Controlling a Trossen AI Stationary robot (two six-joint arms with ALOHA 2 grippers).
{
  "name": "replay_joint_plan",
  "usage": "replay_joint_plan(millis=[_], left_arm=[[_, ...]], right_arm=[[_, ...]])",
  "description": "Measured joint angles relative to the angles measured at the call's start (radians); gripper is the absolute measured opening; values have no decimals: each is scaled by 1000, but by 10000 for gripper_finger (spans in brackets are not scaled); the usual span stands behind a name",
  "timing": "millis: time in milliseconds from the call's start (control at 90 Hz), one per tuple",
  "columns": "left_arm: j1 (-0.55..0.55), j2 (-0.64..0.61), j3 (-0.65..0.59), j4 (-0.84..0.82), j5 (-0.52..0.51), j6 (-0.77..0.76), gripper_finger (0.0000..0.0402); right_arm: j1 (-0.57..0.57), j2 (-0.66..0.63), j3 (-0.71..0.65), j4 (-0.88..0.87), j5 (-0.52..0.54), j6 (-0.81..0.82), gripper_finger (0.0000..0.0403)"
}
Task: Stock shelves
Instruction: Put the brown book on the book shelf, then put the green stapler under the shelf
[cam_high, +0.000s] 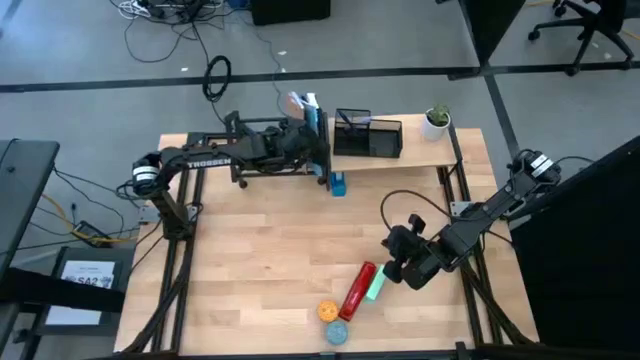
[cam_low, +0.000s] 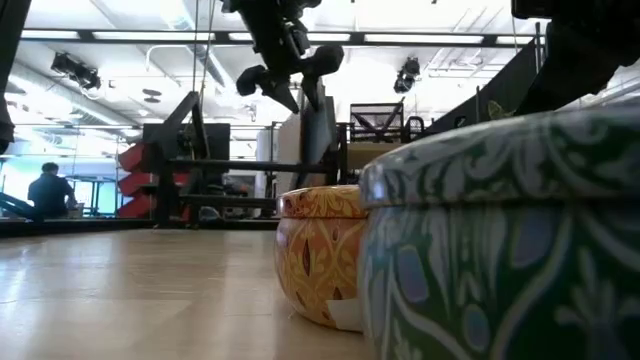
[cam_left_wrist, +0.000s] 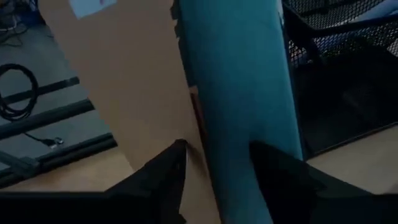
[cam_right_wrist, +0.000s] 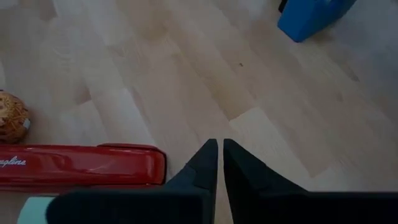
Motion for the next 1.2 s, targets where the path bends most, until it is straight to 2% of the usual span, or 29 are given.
replay_joint_plan(millis=[344, 567, 1011, 1200], left_arm=[[-15, 0, 1, -83, -37, 6, 161], [-25, 0, 14, -101, -48, 81, 161], [-64, 0, 205, -113, -51, 218, 161], [-131, 0, 291, -117, -52, 274, 161]], right_arm=[[0, 0, 0, 1, 0, 0, 0], [0, 0, 0, 2, 0, 0, 0], [-3, 0, 0, 2, 1, 1, 0], [2, 0, 0, 2, 1, -37, 2]])
